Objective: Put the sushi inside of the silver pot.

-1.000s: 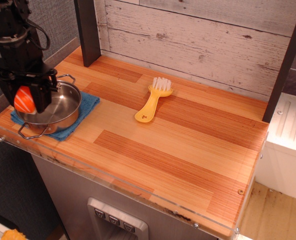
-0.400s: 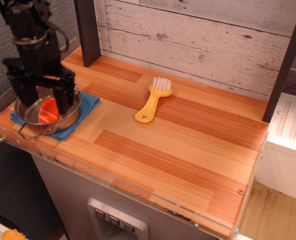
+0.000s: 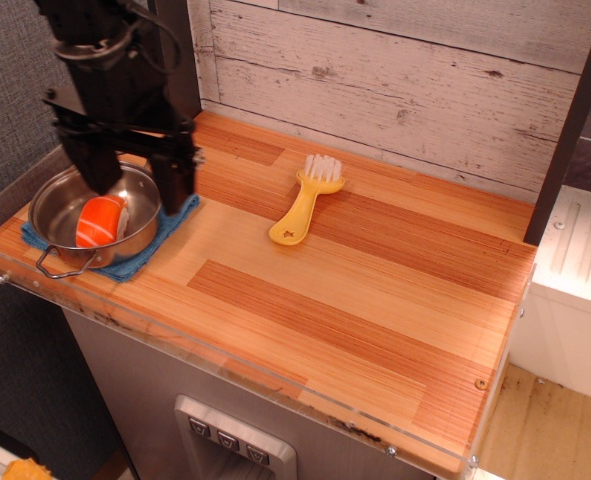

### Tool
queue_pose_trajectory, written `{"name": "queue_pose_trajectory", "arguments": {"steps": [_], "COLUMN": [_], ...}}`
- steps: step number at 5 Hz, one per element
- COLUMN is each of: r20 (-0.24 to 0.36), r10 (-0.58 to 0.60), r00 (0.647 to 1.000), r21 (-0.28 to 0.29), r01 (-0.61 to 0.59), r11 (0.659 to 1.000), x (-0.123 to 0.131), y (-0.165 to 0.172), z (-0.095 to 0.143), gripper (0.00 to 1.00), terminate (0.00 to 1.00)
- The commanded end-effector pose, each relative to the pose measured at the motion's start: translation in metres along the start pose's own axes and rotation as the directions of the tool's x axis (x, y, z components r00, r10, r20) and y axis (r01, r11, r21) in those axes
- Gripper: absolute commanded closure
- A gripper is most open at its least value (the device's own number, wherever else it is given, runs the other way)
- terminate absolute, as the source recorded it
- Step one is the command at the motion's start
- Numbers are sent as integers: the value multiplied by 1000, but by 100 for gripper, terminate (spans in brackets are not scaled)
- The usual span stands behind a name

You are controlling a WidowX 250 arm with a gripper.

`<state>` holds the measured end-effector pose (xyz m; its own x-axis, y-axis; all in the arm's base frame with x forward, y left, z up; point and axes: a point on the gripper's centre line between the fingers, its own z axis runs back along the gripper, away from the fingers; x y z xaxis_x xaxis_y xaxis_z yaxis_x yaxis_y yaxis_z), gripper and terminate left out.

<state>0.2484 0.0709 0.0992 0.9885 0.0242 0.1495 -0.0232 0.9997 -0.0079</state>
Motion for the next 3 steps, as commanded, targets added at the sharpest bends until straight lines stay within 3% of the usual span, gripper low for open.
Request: {"name": "queue_pose_trajectory", "arguments": {"steps": [1,2,3], "r20": [18,18,18], "r10": [-12,-12,-12], "r00": [1000,1000,1000], "r21": [-2,-2,-2], "r01": [12,12,12], "r11": [1000,1000,1000], "x": [4,4,4], "y": [-11,-11,-11], "z": [12,12,12], "gripper": [0,0,0], "terminate": [0,0,100]}}
